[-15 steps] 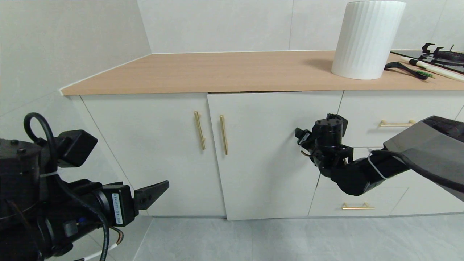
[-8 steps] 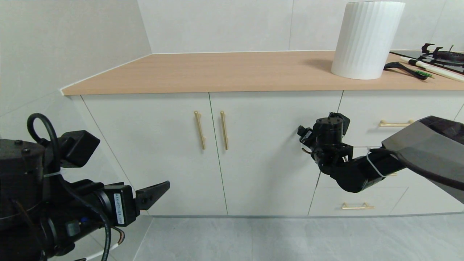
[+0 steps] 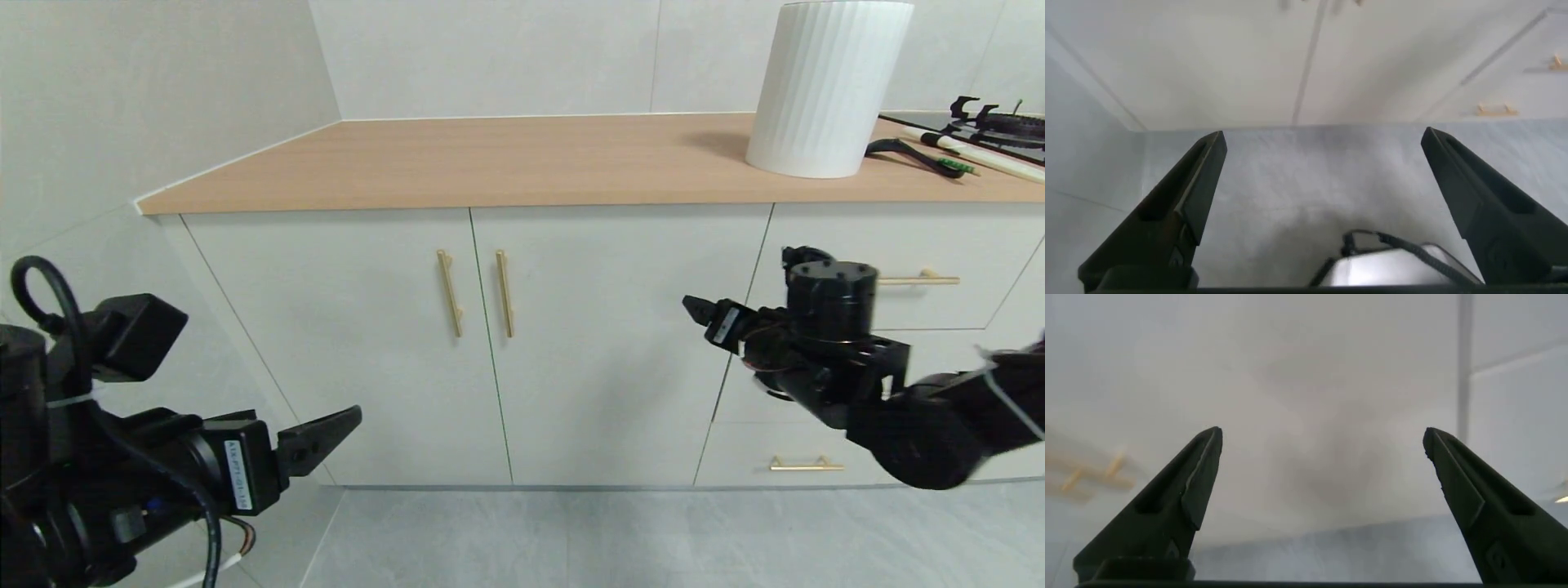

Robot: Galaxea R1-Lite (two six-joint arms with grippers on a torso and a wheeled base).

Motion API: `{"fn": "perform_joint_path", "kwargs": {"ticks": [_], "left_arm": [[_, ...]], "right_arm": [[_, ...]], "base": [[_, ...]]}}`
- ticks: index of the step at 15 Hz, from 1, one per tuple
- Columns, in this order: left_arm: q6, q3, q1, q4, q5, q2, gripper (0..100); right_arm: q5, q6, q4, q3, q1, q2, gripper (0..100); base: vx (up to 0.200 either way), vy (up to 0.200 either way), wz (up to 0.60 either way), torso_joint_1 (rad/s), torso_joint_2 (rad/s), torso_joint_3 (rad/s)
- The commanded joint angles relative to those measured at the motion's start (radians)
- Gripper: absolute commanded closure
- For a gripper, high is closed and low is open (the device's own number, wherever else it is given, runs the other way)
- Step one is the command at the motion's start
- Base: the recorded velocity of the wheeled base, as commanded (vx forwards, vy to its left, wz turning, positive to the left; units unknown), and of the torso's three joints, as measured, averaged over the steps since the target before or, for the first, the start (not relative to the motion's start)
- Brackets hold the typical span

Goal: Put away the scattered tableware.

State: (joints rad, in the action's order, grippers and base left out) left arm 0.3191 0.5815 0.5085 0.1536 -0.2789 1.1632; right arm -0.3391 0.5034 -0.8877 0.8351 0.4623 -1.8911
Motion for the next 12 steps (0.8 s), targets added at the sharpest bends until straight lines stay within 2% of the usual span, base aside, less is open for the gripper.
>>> {"fn": "perform_joint_path", "kwargs": {"ticks": [1, 3, 4, 6, 7, 9, 10, 12], "left_arm": [[-0.034, -0.061, -0.061, 0.000, 0.000, -0.138, 0], [-0.048, -0.147, -0.088, 0.000, 0.000, -0.263, 0], [-0.052, -0.212, -0.110, -0.003, 0.001, -0.395, 0], [-0.052, -0.261, -0.154, -0.012, 0.000, -0.562, 0], [-0.052, -0.261, -0.173, -0.042, 0.001, -0.628, 0], [-0.060, -0.247, -0.211, -0.143, 0.003, -0.747, 0], [-0.092, -0.244, -0.245, -0.200, 0.004, -0.835, 0], [-0.160, -0.264, -0.311, -0.278, 0.009, -0.970, 0]], "right_arm": [[0.045, -0.144, -0.099, -0.281, -0.007, 0.399, 0], [0.031, -0.227, -0.111, -0.409, -0.007, 0.581, 0], [0.031, -0.301, -0.100, -0.533, -0.007, 0.785, 0], [0.026, -0.388, -0.001, -0.646, -0.011, 1.054, 0], [0.014, -0.390, 0.115, -0.656, -0.037, 1.164, 0], [0.015, -0.390, 0.368, -0.643, -0.154, 1.370, 0], [0.026, -0.393, 0.520, -0.603, -0.203, 1.501, 0], [0.028, -0.393, 0.725, -0.533, -0.255, 1.658, 0]], "base": [[0.000, 0.000, 0.00, 0.000, 0.00, 0.000], [0.000, 0.000, 0.00, 0.000, 0.00, 0.000], [0.000, 0.000, 0.00, 0.000, 0.00, 0.000], [0.000, 0.000, 0.00, 0.000, 0.00, 0.000], [0.000, 0.000, 0.00, 0.000, 0.00, 0.000], [0.000, 0.000, 0.00, 0.000, 0.00, 0.000], [0.000, 0.000, 0.00, 0.000, 0.00, 0.000], [0.000, 0.000, 0.00, 0.000, 0.00, 0.000]]}}
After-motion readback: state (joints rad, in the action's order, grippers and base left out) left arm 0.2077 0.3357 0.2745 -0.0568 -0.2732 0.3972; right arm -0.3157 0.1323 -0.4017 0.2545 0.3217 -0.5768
